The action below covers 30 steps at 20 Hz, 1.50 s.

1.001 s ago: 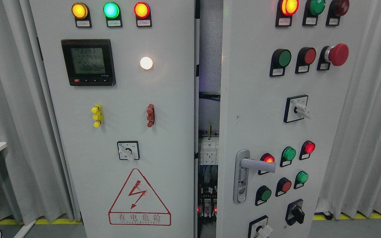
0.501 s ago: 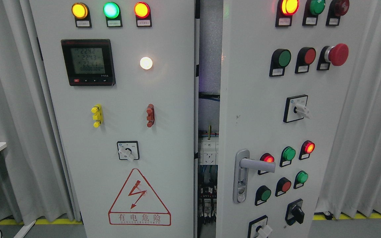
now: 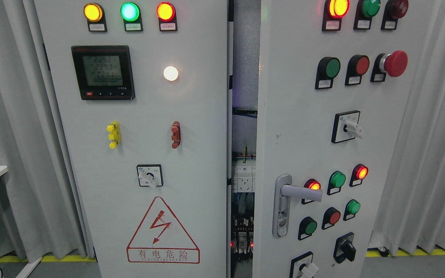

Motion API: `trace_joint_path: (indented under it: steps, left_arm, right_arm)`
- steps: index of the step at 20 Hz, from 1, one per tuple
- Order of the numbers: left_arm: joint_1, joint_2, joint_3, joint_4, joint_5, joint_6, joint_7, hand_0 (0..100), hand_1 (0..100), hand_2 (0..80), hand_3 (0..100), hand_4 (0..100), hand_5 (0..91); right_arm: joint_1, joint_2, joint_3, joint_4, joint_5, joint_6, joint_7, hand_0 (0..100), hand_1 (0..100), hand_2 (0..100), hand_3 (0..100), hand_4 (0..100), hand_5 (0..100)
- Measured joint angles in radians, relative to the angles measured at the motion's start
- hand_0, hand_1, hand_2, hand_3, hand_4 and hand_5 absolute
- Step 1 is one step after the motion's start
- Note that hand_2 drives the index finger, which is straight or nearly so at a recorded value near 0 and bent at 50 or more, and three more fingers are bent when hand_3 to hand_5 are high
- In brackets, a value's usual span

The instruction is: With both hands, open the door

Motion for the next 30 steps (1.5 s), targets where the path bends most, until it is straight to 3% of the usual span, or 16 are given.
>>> trace_joint_path:
  steps: [4,8,13,16,21,30]
  left_arm:
    - [-0.106,0.108,-0.007,-0.130,0.159,0.056,-0.003,30,0,2.7,3,4,0.0]
    - [-0.265,0.176,0.006,-0.220,0.356,0.303,-0.007,30,0,2.7,3,4,0.0]
    - [-0.482,0.186,0.028,-0.281,0.486,0.584,0.002,30,0,2.8,3,4,0.0]
    - [-0.620,0.170,0.037,-0.284,0.523,0.687,0.003,30,0,2.7,3,4,0.0]
    - [-0.823,0.139,0.041,-0.245,0.552,0.754,0.006,30,0,2.8,3,4,0.0]
    - [-1.087,0.034,0.018,-0.108,0.519,0.853,0.055,30,0,2.7,3,4,0.0]
  right_arm:
    - [0.000,0.000,0.000,0.000,0.000,0.000,0.000,22,0,0,0,0,0]
    - [0.000,0.000,0.000,0.000,0.000,0.000,0.000,22,0,0,0,0,0]
    - [0.000,0.000,0.000,0.000,0.000,0.000,0.000,22,0,0,0,0,0]
    - [0.000,0.000,0.000,0.000,0.000,0.000,0.000,22,0,0,0,0,0]
    - [0.000,0.000,0.000,0.000,0.000,0.000,0.000,22,0,0,0,0,0]
    - [0.000,0.000,0.000,0.000,0.000,0.000,0.000,22,0,0,0,0,0]
